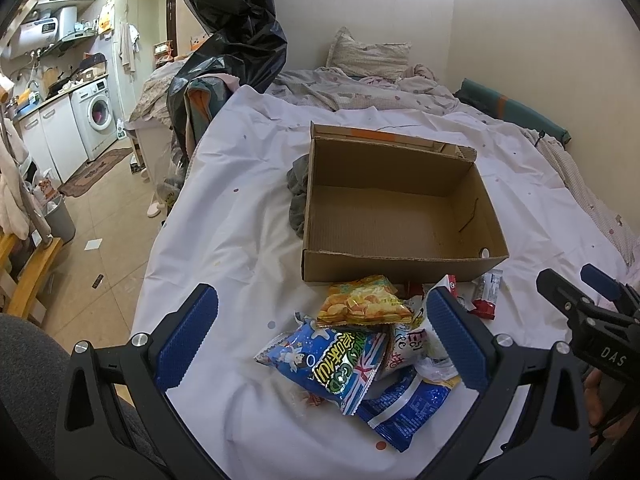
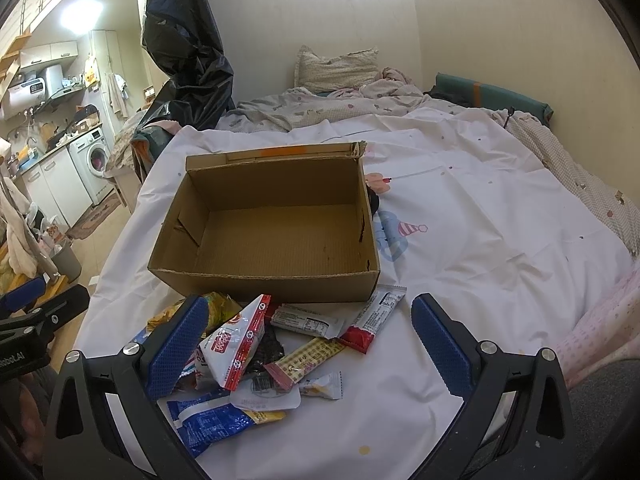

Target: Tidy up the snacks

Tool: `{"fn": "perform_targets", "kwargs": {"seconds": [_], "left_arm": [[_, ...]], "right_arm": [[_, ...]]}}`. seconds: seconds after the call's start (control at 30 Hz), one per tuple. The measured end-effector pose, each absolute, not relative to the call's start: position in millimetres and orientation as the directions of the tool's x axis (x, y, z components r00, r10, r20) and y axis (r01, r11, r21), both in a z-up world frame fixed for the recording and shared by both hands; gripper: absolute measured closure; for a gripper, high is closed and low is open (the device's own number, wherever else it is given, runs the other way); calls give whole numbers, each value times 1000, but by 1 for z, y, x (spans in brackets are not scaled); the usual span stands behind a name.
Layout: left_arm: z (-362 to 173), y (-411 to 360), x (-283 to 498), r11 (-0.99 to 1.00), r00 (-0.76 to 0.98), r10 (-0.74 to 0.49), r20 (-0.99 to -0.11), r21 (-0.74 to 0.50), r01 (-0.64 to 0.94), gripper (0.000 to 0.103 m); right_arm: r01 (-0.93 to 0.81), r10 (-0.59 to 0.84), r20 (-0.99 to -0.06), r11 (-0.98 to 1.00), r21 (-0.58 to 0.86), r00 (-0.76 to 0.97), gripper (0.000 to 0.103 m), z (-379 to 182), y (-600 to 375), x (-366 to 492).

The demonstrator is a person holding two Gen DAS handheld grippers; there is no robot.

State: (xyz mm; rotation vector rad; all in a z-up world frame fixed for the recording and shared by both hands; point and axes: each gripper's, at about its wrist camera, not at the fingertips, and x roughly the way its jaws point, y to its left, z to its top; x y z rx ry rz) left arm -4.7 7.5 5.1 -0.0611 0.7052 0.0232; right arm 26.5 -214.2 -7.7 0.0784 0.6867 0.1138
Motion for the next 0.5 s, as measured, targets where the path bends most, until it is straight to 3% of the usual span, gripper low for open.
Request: {"fn": "perform_targets", "kwargs": {"seconds": [0.5], "left_arm": [[6, 4, -5, 998, 766, 14, -643, -40, -52, 0]], "right_arm": [[-81, 132, -627, 991, 110, 768, 0, -8, -215, 25]]}}
